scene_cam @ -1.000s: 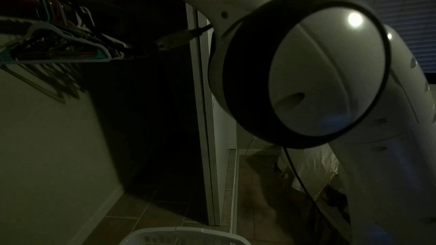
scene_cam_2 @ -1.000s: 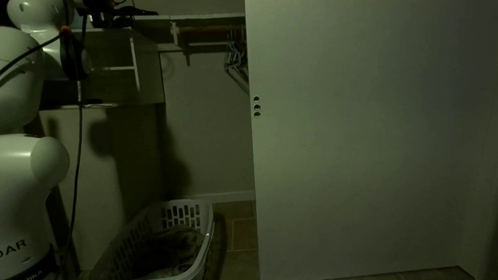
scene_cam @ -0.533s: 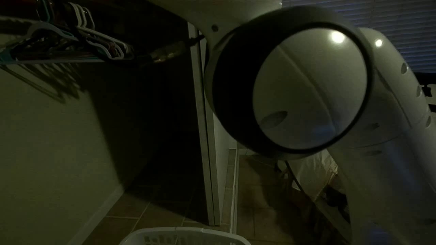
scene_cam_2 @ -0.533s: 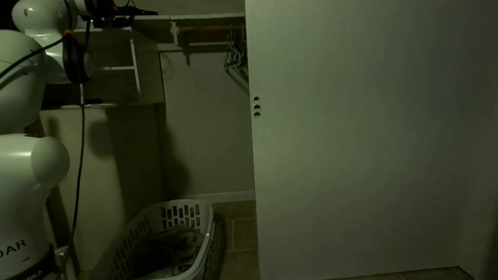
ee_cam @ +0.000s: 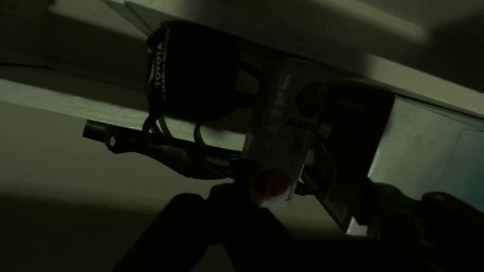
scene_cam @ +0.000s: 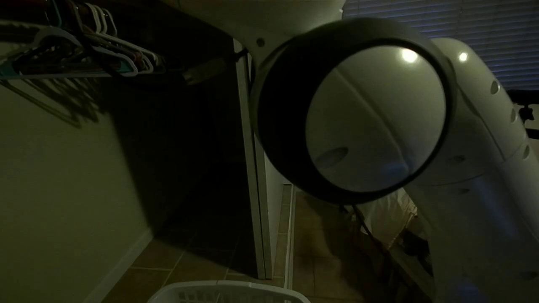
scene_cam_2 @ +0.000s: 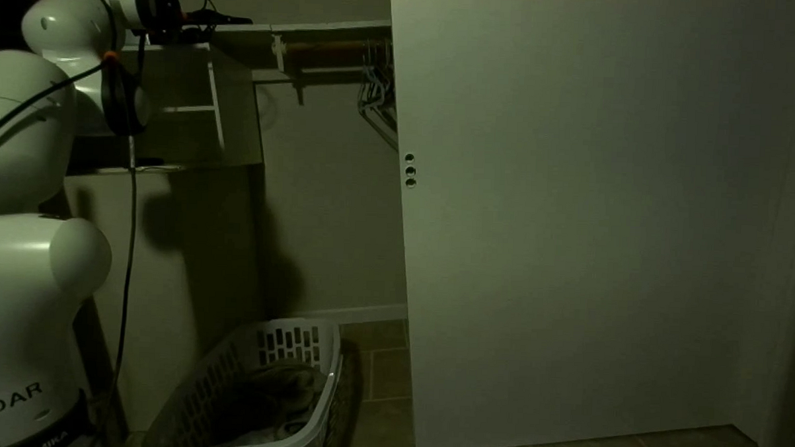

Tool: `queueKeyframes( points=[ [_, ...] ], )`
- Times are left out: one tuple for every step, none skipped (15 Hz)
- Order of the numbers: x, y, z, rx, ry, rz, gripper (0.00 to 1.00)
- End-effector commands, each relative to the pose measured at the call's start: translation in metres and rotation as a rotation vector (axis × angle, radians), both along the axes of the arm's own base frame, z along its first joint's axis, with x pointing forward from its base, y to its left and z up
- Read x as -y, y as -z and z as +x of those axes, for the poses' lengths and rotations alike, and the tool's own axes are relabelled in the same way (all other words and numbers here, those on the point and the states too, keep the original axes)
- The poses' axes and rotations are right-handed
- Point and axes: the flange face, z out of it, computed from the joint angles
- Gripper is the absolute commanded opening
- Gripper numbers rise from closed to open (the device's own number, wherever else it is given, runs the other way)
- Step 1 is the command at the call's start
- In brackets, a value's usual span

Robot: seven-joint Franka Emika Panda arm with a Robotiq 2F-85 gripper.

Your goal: Pick up the small bottle and place it on the top shelf

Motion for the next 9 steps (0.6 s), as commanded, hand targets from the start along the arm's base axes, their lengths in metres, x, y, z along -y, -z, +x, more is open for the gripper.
queueKeyframes(
  points=[
    [-0.001,0.000,-0.001,0.027,-0.001,0.019,0.93],
    [-0.001,0.000,-0.001,0.026,-0.002,0.020,0.99],
    [-0.002,0.001,-0.001,0.024,-0.001,0.021,1.00],
    [-0.002,0.002,0.000,0.024,0.001,0.026,1.00],
    [-0.003,0.003,0.001,0.022,0.001,0.032,1.00],
    [-0.003,0.005,0.002,0.021,0.002,0.041,1.00],
    [-0.004,0.006,0.004,0.021,0.005,0.047,1.00],
    [-0.005,0.008,0.005,0.023,0.008,0.058,1.00],
    [-0.006,0.010,0.007,0.026,0.010,0.069,1.00]
  ],
)
